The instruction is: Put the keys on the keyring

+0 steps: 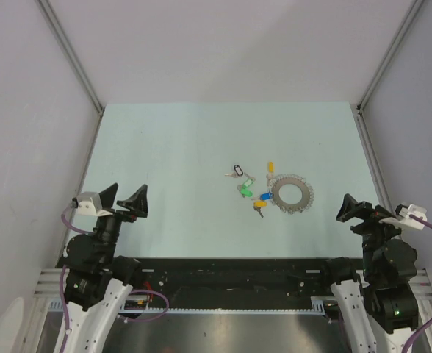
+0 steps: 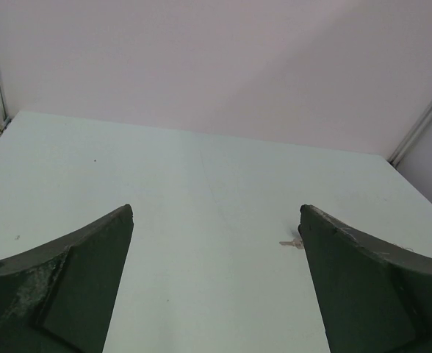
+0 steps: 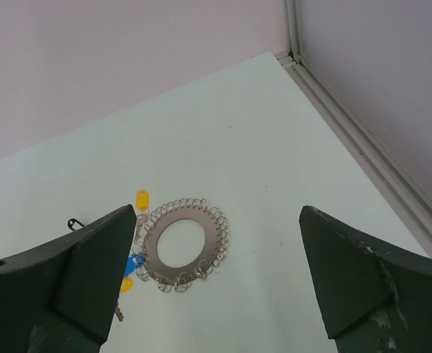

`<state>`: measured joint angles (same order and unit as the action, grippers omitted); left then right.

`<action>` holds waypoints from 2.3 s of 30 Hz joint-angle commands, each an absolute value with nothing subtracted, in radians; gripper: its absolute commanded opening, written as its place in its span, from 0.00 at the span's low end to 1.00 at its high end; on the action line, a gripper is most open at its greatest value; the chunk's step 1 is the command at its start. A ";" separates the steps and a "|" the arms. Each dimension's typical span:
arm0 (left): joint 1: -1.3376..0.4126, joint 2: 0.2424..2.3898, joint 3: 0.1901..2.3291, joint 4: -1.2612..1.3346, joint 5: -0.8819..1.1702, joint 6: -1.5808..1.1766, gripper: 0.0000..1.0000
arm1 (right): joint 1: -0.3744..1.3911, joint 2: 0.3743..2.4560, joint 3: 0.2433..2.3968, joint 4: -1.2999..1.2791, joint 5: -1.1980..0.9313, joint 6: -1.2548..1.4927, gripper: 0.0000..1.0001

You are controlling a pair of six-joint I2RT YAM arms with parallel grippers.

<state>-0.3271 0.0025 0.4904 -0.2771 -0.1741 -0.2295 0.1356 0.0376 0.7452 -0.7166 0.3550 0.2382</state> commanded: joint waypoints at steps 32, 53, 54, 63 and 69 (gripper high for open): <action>-0.360 -0.140 0.531 -0.336 -0.279 -0.288 1.00 | 0.184 0.875 0.974 -0.770 0.282 0.391 1.00; -0.379 -0.124 0.537 -0.347 -0.279 -0.285 1.00 | 0.008 1.414 0.793 -0.485 -0.049 0.466 0.51; -0.379 -0.124 0.538 -0.348 -0.279 -0.285 1.00 | 0.008 1.416 0.778 -0.479 -0.051 0.465 0.51; -0.379 -0.078 0.545 -0.357 -0.279 -0.284 1.00 | 0.009 1.439 0.726 -0.422 -0.086 0.448 0.37; -0.379 -0.068 0.546 -0.362 -0.279 -0.282 1.00 | 0.008 1.439 0.710 -0.411 -0.072 0.446 0.29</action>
